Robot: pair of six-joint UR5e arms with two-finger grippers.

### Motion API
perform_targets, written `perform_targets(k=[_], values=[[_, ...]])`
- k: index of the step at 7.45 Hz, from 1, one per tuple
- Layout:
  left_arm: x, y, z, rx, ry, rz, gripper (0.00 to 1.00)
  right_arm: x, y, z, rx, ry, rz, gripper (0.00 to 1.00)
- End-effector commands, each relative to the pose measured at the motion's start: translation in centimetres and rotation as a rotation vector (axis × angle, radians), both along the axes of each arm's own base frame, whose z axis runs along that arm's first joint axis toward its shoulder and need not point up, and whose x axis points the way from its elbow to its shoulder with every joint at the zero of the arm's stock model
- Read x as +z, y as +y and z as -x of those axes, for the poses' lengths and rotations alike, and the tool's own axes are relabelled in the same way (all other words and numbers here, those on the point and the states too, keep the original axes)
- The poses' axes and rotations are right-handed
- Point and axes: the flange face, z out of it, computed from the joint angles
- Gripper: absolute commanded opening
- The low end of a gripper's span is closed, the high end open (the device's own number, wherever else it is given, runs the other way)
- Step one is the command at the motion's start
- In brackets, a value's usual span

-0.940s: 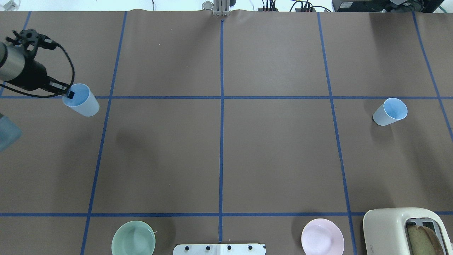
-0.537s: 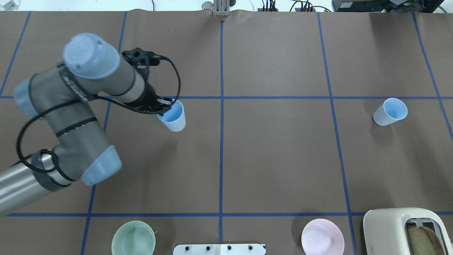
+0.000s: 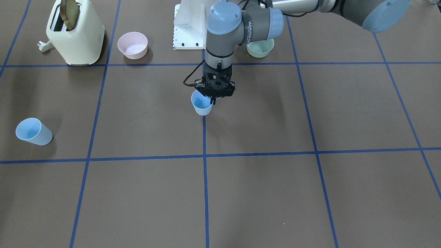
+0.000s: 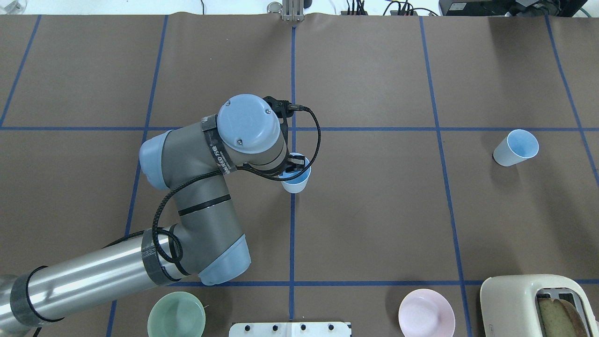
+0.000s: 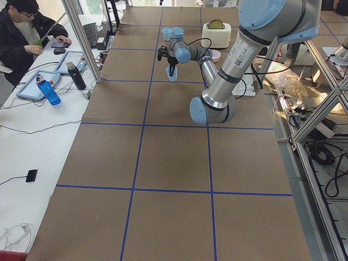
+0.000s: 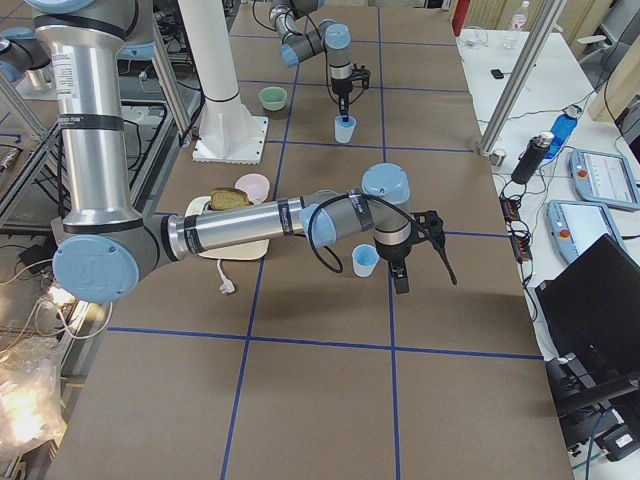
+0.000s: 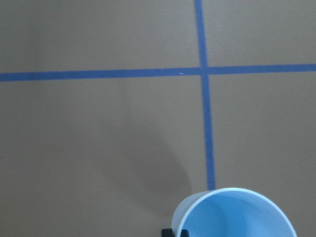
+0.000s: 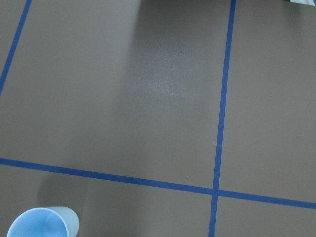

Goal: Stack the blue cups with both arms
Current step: 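Slide the grasped blue cup with the left gripper to the table center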

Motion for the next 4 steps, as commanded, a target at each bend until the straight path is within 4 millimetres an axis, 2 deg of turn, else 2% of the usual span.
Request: perform_targets(k=[1,3,4], values=[[1.0,0.1,-1.2,0.006,-0.023,0.003,0.0,0.0,0.0,0.0,0.0,0.0,0.001,1.0],[1.6,0.1,-2.1,0.011,-0.012,-0.005,0.0,0.0,0.0,0.0,0.001,0.001,0.0,1.0],[1.9,-0.1,-2.5,0.012,-0.004,-0.011,0.11,0.0,0.0,0.0,0.001,0.001,0.002,1.0]])
